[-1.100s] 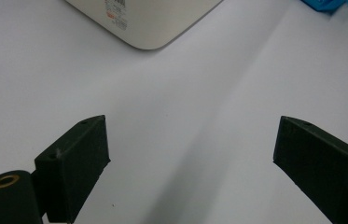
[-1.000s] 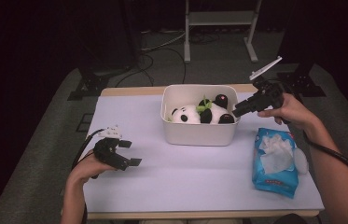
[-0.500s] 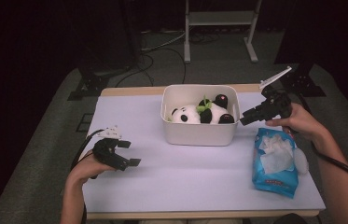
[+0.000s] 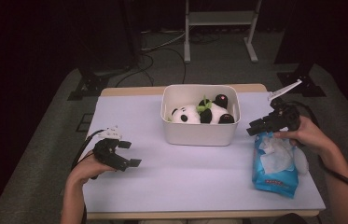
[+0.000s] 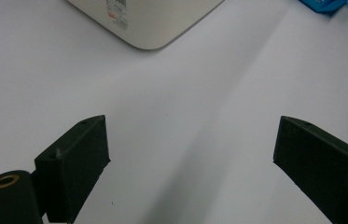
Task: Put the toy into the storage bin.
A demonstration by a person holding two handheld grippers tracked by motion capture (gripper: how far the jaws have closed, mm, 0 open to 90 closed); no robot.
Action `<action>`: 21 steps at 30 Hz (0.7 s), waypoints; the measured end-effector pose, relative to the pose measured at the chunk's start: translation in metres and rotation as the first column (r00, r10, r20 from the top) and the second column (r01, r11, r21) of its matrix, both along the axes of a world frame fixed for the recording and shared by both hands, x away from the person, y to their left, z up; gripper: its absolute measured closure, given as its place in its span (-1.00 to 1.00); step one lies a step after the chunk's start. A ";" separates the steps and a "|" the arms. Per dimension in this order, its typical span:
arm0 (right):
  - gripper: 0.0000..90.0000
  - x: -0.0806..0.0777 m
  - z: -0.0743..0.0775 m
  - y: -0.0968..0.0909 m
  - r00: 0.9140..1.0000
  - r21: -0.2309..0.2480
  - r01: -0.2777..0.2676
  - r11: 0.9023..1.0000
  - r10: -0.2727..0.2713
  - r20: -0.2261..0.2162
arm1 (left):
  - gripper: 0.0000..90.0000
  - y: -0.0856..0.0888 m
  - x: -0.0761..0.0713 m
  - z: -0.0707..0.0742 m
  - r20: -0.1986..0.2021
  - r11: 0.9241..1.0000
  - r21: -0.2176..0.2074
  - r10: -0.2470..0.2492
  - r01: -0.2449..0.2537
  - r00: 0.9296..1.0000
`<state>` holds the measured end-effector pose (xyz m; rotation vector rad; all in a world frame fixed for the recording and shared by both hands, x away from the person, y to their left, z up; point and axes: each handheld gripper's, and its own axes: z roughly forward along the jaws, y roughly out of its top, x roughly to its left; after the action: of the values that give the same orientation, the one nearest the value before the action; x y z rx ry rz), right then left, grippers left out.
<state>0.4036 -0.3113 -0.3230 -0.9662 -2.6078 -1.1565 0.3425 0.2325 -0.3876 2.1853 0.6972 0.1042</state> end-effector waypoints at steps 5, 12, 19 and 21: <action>0.10 -0.008 -0.004 -0.003 1.000 0.002 0.005 1.000 -0.005 -0.004 | -0.79 -0.001 -0.001 0.001 0.001 1.000 -0.003 -0.002 0.002 1.000; 0.10 -0.016 -0.007 -0.005 1.000 0.011 0.009 1.000 -0.009 -0.004 | -0.79 0.000 -0.001 0.001 0.001 1.000 -0.005 -0.002 0.002 1.000; 0.10 -0.023 -0.013 -0.007 1.000 0.019 0.009 1.000 -0.009 -0.001 | -0.79 -0.001 0.000 -0.002 -0.009 1.000 -0.005 -0.004 0.004 1.000; 0.10 -0.026 -0.014 -0.007 1.000 0.016 0.005 1.000 -0.005 -0.001 | -0.79 -0.001 0.001 -0.002 -0.009 1.000 -0.003 -0.003 0.003 1.000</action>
<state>0.3772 -0.3186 -0.3372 -0.9703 -2.5924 -1.1763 0.3433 0.2315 -0.3899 2.1855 0.6989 0.0913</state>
